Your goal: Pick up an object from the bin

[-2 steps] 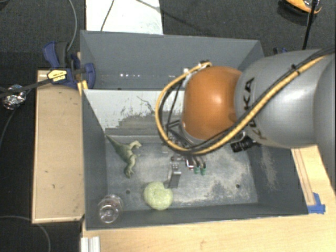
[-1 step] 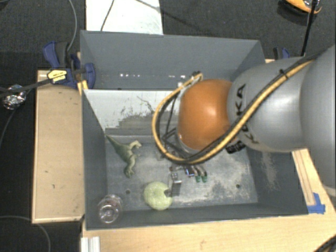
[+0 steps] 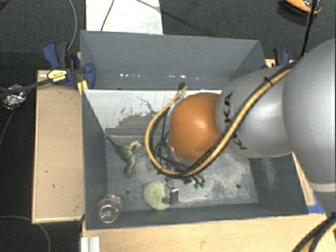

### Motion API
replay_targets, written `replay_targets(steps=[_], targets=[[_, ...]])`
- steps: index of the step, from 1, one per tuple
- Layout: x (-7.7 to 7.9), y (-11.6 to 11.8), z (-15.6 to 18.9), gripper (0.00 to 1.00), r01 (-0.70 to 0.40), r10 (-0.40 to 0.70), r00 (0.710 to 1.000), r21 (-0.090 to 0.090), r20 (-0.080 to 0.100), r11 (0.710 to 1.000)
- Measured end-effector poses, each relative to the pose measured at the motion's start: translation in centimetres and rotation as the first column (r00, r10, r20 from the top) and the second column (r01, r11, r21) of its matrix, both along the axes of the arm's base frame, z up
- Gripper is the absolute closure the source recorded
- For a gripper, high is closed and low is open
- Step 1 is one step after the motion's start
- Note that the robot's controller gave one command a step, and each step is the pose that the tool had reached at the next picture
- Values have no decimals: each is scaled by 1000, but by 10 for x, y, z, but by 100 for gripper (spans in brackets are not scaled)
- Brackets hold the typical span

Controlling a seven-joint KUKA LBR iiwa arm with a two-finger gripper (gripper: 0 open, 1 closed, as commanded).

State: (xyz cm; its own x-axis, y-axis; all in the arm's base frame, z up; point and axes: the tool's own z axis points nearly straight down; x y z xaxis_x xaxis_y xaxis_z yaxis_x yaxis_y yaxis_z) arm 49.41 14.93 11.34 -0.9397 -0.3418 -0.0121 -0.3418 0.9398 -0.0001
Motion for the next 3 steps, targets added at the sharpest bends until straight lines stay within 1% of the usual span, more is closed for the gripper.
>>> replay_targets(steps=[1,2,3], targets=[[-6,18,-26,0,-39,39,999,-3,-8,999],[-7,18,-40,100,-283,283,959,-1,5,959],[-7,18,-40,100,-282,282,959,-1,5,959]])
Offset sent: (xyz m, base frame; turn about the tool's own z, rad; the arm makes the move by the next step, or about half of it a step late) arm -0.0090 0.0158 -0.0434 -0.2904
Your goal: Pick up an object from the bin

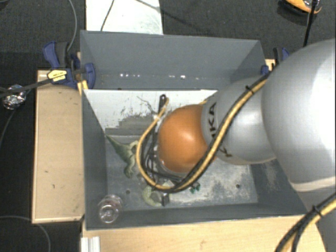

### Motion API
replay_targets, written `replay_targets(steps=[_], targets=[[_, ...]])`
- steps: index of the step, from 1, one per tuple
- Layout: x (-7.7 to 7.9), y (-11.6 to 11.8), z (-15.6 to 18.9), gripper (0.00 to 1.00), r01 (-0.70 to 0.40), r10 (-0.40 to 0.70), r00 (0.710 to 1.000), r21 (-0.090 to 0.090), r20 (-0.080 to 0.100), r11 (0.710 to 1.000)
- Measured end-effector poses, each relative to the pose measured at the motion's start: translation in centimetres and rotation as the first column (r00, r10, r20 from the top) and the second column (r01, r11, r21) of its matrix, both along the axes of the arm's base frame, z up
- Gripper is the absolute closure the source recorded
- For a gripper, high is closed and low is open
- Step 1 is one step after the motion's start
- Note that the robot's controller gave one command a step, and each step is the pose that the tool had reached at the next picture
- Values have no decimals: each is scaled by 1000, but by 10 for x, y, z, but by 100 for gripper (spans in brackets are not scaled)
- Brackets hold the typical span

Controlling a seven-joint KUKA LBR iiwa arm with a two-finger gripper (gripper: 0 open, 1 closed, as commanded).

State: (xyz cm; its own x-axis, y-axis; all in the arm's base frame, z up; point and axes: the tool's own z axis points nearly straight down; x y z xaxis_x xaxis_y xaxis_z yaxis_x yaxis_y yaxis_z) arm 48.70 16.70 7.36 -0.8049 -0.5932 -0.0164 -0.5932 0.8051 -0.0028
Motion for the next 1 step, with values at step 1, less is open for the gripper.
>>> replay_targets(steps=[1], targets=[[-1,3,14,100,-2,2,1000,2,4,1000]])
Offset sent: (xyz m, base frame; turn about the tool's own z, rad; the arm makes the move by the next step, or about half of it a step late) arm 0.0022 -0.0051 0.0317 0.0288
